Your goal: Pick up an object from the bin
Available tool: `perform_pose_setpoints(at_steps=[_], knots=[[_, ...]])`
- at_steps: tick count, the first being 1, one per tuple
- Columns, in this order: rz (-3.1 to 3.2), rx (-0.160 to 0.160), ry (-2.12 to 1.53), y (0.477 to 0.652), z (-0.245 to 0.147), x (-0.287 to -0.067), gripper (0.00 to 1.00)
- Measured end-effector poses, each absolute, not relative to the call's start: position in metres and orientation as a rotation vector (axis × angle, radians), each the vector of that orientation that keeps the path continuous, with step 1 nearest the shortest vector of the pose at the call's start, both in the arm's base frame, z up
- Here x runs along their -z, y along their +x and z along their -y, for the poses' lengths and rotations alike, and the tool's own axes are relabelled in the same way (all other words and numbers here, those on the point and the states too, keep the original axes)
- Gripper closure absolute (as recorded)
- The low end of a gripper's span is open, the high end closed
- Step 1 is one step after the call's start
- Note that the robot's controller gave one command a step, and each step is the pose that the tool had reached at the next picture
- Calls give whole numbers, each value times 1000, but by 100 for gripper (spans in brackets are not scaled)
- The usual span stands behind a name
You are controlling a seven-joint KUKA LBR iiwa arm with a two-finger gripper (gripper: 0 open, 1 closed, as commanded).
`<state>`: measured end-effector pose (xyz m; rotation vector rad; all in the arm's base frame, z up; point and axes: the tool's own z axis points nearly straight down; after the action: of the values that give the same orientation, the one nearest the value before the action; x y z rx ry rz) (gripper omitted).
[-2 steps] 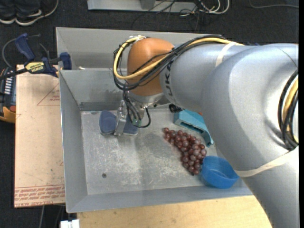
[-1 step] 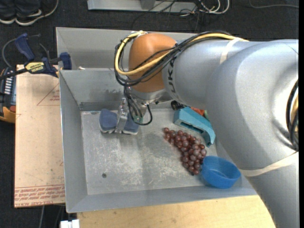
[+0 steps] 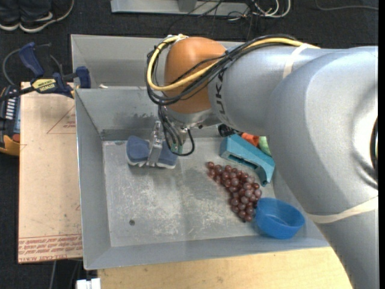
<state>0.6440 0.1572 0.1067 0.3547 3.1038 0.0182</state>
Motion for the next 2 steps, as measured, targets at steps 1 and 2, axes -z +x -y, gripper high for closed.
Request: perform_pose_setpoints(at_steps=[1,2], knots=[[-3103,-19,355,644,-157,-121,100],[-3101,-21,355,645,-157,-133,100]])
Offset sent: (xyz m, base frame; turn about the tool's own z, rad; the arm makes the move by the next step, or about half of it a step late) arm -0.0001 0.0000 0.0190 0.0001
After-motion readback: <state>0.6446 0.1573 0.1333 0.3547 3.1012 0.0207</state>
